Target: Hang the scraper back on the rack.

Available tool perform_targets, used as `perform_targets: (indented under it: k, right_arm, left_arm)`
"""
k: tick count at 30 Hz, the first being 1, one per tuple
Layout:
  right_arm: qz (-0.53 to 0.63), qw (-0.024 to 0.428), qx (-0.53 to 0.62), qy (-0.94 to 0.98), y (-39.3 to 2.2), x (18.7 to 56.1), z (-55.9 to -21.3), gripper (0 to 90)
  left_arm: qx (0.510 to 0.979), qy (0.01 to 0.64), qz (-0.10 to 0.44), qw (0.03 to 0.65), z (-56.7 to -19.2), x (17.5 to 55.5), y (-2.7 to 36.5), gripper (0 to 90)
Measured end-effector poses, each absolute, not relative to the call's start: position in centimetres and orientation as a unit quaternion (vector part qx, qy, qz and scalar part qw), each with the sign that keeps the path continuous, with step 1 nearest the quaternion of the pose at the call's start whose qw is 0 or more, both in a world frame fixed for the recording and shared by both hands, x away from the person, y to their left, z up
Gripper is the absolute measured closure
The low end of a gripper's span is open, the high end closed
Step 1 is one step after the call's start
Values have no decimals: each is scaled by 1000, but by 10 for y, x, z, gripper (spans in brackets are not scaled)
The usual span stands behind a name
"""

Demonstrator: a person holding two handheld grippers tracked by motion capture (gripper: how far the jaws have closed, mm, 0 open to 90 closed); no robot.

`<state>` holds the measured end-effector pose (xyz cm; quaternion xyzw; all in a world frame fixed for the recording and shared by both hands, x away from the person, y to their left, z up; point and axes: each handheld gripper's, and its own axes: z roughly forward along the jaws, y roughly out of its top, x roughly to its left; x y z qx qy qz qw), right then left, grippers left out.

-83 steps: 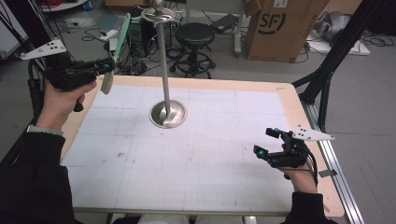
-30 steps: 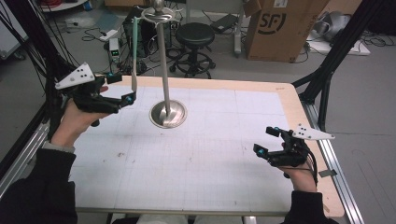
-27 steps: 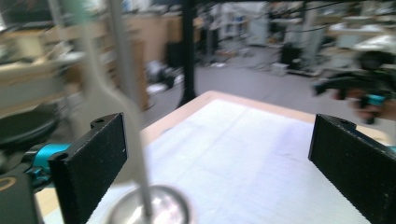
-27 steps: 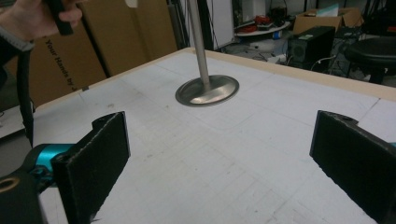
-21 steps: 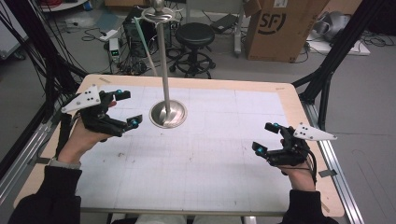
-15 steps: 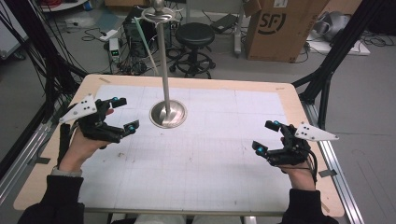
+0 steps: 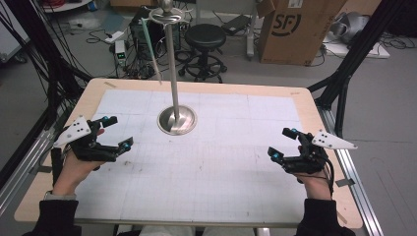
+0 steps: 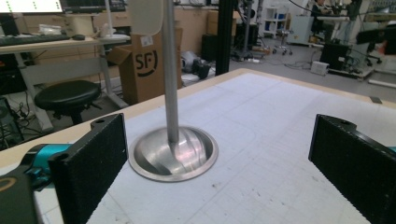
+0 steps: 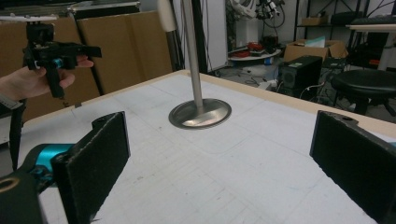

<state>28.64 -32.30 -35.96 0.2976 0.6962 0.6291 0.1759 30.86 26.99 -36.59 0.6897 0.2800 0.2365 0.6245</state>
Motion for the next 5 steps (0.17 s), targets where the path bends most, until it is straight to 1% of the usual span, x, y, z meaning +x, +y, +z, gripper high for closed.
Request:
perform_targets:
  k: [5]
  right_arm:
    - [626, 176, 303, 696, -325, 284, -361, 39]
  left_arm:
    - [696, 285, 239, 614, -368, 311, 269, 52]
